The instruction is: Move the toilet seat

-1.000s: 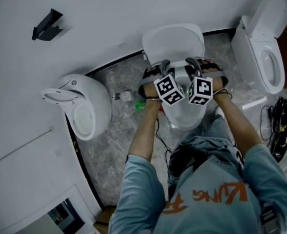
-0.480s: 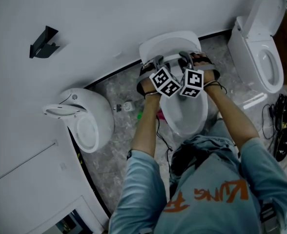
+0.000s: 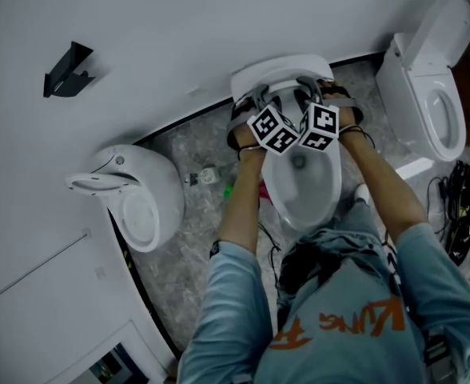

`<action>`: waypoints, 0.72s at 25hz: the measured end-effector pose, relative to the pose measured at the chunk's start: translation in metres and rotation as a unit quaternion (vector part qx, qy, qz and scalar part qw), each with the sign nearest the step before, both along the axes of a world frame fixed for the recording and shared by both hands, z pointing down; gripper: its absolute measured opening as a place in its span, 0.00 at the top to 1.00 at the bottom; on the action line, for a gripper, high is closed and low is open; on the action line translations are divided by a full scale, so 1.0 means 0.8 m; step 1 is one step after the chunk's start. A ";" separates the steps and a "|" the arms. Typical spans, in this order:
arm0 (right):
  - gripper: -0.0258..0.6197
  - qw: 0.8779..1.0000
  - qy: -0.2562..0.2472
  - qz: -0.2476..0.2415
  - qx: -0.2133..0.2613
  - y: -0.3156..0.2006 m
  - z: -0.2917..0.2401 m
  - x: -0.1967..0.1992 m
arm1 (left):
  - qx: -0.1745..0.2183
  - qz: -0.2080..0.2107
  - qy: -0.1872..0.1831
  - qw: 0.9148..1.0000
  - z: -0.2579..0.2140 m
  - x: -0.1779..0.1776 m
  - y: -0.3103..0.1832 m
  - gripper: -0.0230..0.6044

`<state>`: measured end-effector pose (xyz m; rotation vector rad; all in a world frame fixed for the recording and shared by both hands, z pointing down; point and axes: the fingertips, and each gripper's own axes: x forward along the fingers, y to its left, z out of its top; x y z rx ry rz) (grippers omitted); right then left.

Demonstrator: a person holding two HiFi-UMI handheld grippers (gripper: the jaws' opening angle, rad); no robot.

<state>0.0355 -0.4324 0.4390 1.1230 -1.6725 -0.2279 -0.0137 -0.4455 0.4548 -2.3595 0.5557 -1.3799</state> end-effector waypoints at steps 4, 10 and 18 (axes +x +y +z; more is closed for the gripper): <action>0.77 1.000 -0.004 0.000 -0.006 -0.017 0.005 0.004 | -0.007 -0.002 0.001 1.000 0.004 0.004 -0.015 0.73; 0.77 1.000 -0.019 0.001 -0.018 -0.039 0.012 0.009 | 0.000 -0.005 0.009 1.000 0.005 0.009 -0.041 0.73; 0.77 0.999 -0.021 0.007 -0.029 -0.050 0.011 0.015 | 0.011 0.004 0.040 0.999 0.000 0.014 -0.049 0.73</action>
